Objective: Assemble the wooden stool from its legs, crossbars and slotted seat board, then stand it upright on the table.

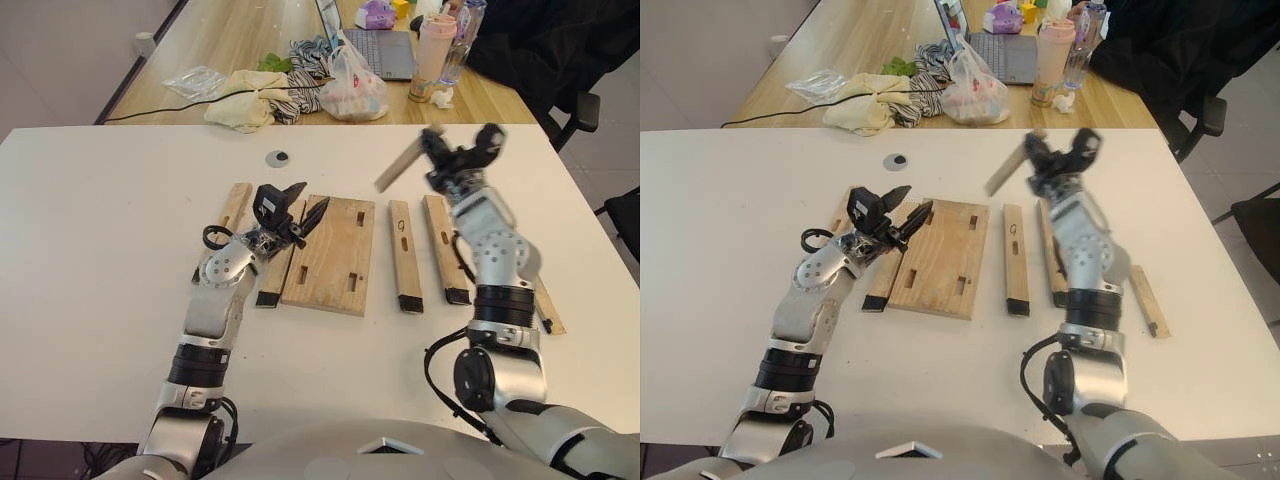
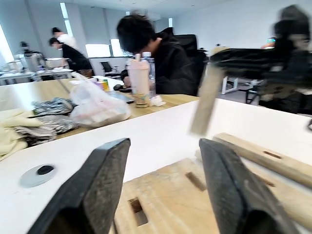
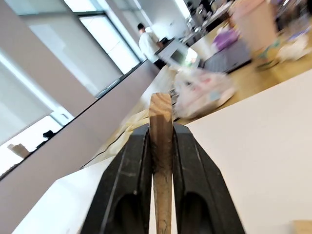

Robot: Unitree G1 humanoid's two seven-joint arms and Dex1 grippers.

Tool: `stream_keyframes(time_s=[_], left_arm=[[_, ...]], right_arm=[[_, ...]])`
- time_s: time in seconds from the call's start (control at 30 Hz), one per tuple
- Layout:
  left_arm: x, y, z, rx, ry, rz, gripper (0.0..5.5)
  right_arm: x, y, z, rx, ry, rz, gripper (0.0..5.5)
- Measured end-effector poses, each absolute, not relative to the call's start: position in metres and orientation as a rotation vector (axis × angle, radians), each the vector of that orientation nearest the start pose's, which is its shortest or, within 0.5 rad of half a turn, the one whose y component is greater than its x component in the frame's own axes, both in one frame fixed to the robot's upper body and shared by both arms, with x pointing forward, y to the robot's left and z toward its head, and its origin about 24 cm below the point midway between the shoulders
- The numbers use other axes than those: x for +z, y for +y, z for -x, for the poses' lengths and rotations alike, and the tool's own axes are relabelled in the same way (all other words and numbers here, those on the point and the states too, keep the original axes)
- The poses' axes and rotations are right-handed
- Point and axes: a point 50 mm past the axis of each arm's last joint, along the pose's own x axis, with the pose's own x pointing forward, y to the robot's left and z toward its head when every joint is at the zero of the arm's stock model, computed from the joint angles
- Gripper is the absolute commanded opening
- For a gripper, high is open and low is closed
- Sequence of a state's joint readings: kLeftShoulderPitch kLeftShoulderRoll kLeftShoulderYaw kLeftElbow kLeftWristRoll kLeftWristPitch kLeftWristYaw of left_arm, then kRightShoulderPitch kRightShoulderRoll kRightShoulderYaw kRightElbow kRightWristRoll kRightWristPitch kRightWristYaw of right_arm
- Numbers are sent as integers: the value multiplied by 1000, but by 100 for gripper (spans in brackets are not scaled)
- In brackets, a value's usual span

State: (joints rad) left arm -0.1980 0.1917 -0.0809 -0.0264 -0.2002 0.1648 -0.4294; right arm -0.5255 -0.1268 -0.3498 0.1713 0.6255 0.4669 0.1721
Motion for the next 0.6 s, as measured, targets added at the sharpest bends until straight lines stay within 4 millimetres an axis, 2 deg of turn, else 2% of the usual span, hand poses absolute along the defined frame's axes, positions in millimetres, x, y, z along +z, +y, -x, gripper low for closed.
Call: stream_keyframes(time_s=[0.1, 0.23, 0.33, 0.47, 0.6], left_arm=[[79, 142, -286, -448, -11, -52, 237], [75, 153, -284, -370, -21, -53, 182], [69, 159, -286, -298, -1, -58, 177], [61, 167, -288, -241, 39, -88, 177], [64, 173, -292, -217, 31, -85, 177]], right_arm=[[130, -234, -325, 112, -41, -517, 38], [121, -257, -280, 128, 29, -462, 38], [113, -261, -269, 106, 67, -460, 38], [110, -258, -269, 118, 81, -459, 38], [108, -256, -270, 125, 93, -461, 38]])
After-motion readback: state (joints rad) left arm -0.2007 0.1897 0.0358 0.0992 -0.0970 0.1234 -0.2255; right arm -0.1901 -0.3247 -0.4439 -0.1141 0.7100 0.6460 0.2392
